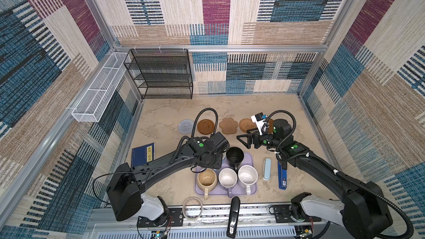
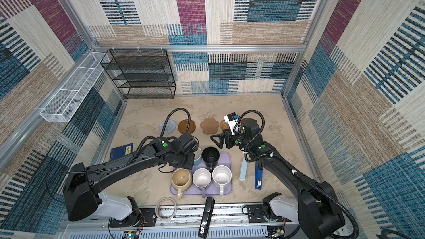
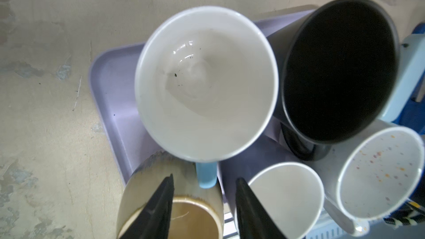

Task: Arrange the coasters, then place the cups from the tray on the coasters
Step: 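Lower left gripper onto the light blue mug on the tray and grasp it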

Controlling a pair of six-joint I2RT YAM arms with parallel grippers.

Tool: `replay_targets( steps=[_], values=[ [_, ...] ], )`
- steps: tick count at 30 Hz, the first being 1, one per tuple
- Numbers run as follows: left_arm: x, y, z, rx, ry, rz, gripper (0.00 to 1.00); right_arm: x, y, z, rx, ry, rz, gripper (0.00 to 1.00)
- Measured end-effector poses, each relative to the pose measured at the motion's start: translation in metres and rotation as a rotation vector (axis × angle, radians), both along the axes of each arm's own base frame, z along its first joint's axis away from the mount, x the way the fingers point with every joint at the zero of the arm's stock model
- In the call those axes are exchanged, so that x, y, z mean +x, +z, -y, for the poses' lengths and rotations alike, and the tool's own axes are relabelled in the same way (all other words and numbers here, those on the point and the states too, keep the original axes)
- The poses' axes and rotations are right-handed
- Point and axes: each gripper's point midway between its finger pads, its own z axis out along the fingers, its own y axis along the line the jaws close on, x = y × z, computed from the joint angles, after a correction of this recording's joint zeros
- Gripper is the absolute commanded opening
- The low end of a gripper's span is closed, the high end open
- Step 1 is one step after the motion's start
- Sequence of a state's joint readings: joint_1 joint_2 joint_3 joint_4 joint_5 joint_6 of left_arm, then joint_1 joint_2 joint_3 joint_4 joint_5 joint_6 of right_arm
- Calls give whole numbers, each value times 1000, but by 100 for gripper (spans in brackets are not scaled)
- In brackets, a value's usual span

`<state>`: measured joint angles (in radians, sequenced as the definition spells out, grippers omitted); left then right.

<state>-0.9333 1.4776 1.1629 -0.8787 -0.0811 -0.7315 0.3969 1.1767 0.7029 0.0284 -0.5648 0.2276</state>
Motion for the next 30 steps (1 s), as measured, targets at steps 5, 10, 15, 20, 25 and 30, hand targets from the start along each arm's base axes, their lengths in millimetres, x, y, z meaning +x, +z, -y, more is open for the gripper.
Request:
replay_targets(
  steps=[5,10,15,20,25,30],
  values=[
    [1,-10,3,71,4,-1,44,1,-3,2,-7,-13,1,100],
    [5,-20,-1,141,12,8,40,3,-3,2,-8,-18,4,100],
    [6,-27,-7,184,23,11,36,5,-1,2,-2,-23,18,99],
    [8,-37,-4,200,21,0,31,6,-4,1,-3,-25,12,100],
    [10,-47,-1,214,20,-9,19,7,-7,1,-6,-25,6,99],
    [11,-47,3,204,18,-4,7,7,-7,1,-5,-27,2,99]
  ],
)
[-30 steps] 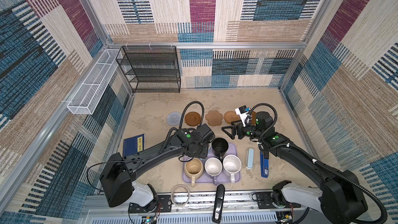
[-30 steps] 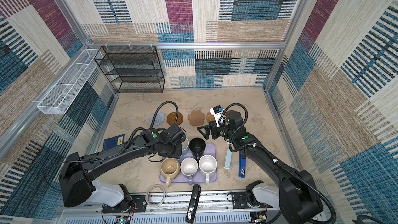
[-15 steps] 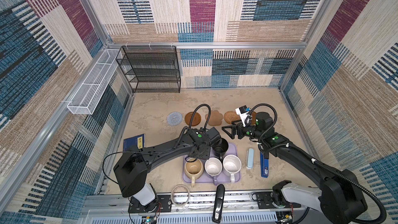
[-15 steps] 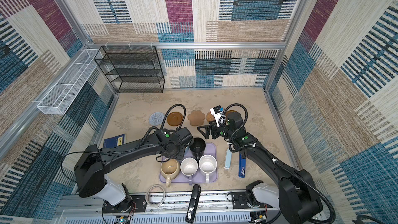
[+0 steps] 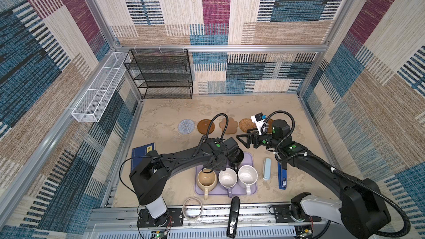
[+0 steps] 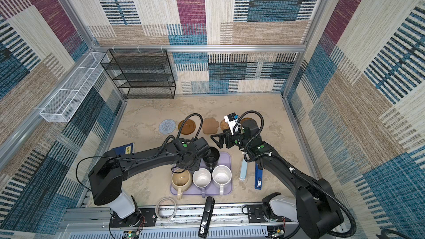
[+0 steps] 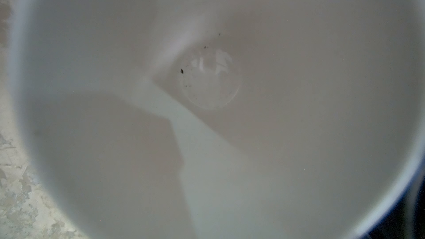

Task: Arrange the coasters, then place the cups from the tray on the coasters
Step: 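Lower left gripper onto the light blue mug on the tray and grasp it, then lift the light blue mug with left gripper and carry it toward the blue coaster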

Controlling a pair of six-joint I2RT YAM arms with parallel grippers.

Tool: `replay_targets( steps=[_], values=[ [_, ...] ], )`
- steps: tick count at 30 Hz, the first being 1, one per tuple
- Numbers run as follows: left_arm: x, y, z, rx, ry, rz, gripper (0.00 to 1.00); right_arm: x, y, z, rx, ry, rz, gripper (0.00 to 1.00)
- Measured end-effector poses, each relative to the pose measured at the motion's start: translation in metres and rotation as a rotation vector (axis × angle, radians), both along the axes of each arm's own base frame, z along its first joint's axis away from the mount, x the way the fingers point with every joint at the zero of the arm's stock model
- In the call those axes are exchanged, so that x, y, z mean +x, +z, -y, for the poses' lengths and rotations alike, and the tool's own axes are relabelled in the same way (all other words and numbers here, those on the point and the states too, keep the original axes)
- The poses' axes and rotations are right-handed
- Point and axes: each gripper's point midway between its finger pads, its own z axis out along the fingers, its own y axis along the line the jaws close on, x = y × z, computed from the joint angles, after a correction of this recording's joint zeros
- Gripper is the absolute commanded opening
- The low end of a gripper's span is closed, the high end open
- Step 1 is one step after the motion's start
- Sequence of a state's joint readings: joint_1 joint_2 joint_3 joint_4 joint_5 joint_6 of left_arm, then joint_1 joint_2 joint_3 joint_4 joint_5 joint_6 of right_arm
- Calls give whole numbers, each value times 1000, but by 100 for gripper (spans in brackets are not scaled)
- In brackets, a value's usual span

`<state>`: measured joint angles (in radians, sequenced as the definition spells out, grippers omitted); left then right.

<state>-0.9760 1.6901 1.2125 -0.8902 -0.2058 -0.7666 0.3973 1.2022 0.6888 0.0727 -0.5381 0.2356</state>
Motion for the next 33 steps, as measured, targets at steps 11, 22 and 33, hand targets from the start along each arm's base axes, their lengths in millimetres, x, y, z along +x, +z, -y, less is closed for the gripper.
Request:
replay_targets(
  steps=[11,22,33],
  values=[
    [4,19,-10,-17,22,46,0,-1,2,-1,8,9,9,99],
    [46,90,-53,-101,134,177,0,-3,30,-41,73,105,24,98],
    [112,130,-123,-73,289,270,0,14,48,-104,112,85,-7,95]
  ],
)
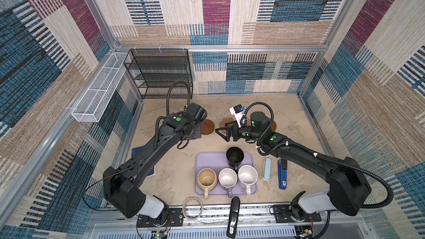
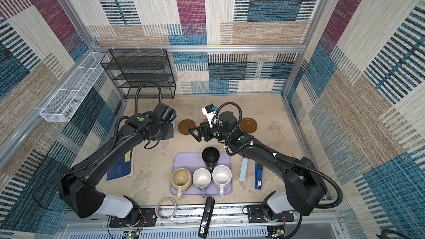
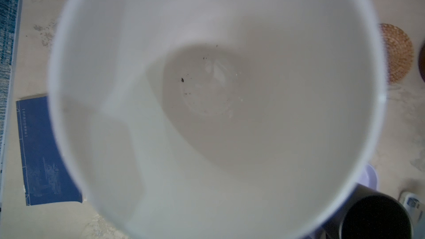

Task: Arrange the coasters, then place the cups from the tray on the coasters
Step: 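Lift the light blue mug with left gripper and carry it toward the blue coaster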

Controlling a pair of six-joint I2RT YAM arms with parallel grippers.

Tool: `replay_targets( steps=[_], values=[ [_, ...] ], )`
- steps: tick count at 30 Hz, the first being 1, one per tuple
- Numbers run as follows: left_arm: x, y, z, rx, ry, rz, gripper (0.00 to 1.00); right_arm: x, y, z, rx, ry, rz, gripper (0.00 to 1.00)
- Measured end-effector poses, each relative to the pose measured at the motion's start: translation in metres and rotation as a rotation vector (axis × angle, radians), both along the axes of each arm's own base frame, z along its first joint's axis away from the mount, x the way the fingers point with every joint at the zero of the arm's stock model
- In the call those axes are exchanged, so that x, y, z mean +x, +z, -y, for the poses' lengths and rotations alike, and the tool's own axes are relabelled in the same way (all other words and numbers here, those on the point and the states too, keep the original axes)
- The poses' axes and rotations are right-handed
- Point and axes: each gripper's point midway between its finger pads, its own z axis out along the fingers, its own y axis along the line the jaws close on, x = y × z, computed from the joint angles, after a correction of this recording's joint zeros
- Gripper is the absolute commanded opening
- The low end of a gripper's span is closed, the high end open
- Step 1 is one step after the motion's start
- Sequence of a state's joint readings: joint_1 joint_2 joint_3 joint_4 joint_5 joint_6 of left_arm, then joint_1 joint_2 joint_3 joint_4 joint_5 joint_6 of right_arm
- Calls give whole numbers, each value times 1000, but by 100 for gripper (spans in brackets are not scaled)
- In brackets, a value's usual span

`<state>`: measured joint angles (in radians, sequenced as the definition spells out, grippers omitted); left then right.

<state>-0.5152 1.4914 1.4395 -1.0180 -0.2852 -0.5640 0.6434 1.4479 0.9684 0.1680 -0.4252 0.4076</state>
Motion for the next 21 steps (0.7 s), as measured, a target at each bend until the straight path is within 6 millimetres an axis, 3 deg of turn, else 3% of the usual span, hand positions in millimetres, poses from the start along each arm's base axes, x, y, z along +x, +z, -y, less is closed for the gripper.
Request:
replay_targets(
  steps=[5,14,18,21],
  values=[
    [25,-25,-25,35,60,-67,0,19,-11,-19,2,-22,-36,94],
    [77,-61,-33,48,93,-99,0,61,-33,-57,-17,-13,-77,91],
    [92,-84,-36,64,101,-127,0,66,-49,-62,-34,-6,-102,91],
    [104,-88,-38,62,103,-117,0,68,-60,-65,-54,-6,-127,91]
  ],
)
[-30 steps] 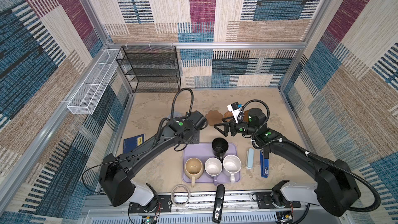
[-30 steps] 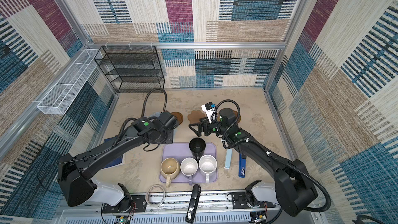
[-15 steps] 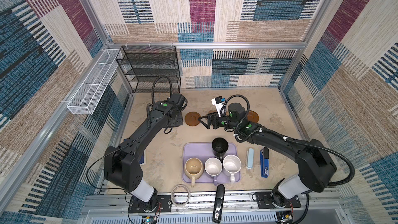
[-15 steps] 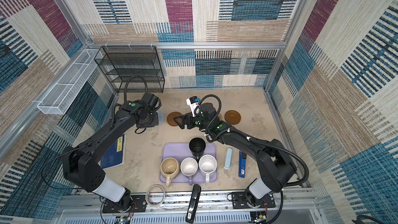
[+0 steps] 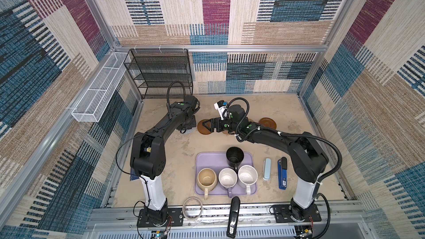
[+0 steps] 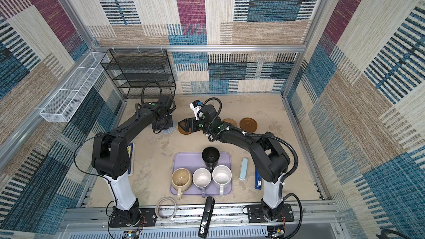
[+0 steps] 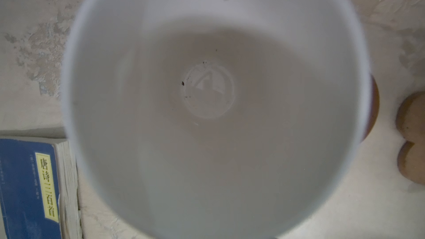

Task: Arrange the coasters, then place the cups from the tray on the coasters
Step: 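Lift the light blue mug with left gripper and carry it toward the blue coaster, then lower light blue mug onto blue knitted coaster and open left gripper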

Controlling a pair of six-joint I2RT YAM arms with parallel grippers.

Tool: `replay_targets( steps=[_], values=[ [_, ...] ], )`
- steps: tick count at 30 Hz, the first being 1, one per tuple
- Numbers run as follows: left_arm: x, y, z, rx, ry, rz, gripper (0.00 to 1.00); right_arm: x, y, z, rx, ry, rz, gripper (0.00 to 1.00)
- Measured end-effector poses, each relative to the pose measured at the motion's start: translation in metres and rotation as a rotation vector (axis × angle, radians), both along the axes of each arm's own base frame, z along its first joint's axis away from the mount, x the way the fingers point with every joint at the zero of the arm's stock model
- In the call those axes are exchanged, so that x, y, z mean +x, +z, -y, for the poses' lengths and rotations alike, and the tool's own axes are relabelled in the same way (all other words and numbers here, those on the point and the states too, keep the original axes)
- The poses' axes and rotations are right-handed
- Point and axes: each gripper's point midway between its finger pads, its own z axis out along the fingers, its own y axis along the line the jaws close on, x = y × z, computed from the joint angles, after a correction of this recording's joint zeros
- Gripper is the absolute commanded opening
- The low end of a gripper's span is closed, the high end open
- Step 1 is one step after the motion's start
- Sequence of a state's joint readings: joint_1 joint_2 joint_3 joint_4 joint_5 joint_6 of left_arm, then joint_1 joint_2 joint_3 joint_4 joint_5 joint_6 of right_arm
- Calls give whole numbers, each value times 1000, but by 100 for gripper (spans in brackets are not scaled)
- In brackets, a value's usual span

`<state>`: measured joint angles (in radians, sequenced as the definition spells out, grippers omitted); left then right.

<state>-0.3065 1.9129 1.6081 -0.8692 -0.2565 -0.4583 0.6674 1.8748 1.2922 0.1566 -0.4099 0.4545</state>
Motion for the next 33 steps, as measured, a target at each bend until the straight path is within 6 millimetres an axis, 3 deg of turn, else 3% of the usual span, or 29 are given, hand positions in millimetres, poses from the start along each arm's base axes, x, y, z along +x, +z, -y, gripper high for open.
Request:
replay_targets(
  steps=[4,17,18,22,25,33],
  values=[
    [13,-6,-2,3,-3,15,0,5,-3,-4,-5,2,0,91],
    [10,-33,-10,1,8,-7,0,7,-8,-2,-23,-11,-2,91],
    [10,-34,-11,-1,11,-4,3,6,-10,-1,-26,-12,-5,91],
    [11,-36,-11,-26,11,5,36,5,-9,1,-31,-15,-9,91],
    [6,-39,-10,-45,16,-9,53,4,-5,3,-34,-19,-4,91],
    [4,-9,-12,-62,16,50,76,1,7,12,-63,-36,24,92]
  ],
)
